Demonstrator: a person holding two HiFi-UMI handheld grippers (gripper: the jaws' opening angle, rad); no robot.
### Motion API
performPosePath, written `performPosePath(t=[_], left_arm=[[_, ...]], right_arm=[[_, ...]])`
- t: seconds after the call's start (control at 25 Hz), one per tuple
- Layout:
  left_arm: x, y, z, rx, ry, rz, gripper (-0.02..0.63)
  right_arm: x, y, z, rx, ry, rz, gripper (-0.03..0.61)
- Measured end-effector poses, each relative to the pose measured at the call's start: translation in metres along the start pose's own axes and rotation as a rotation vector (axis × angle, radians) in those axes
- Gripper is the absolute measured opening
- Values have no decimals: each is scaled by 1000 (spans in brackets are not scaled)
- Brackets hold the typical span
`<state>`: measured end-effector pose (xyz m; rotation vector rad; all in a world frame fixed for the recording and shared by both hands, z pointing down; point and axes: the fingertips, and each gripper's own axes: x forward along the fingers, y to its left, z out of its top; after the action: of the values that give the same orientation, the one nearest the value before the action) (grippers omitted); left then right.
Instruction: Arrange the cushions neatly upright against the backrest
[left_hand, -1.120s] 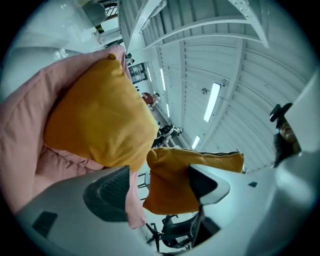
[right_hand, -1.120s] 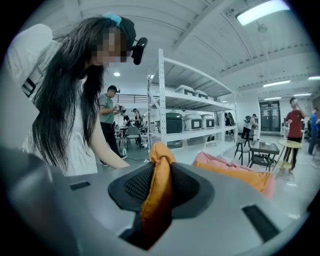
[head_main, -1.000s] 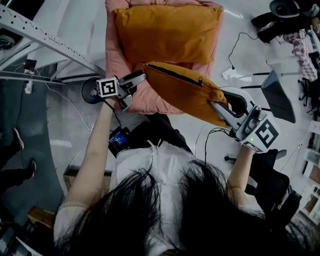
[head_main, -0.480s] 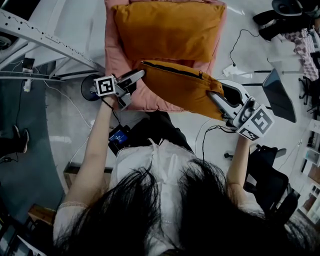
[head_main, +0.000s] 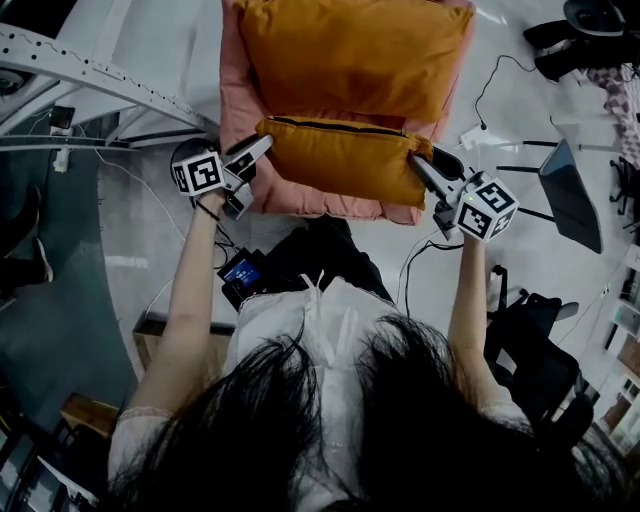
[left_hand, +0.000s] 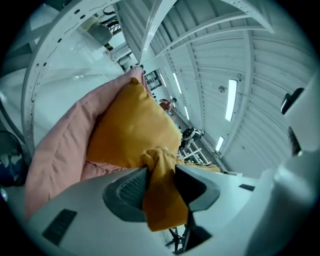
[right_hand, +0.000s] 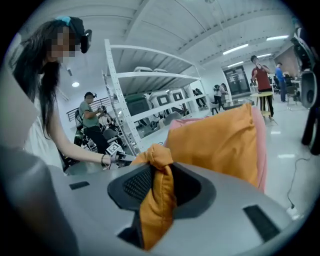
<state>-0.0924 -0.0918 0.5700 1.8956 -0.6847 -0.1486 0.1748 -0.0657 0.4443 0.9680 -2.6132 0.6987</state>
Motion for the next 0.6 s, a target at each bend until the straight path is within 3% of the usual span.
performPosePath(t=[0.24,0.6], left_arm=[[3,32,2,9,14,131,175],[29,101,-11,14,151,321,164]], right_arm=[[39,-51,-47,76,126,-70,121],[101,-127,-142,235,316,-158,114]])
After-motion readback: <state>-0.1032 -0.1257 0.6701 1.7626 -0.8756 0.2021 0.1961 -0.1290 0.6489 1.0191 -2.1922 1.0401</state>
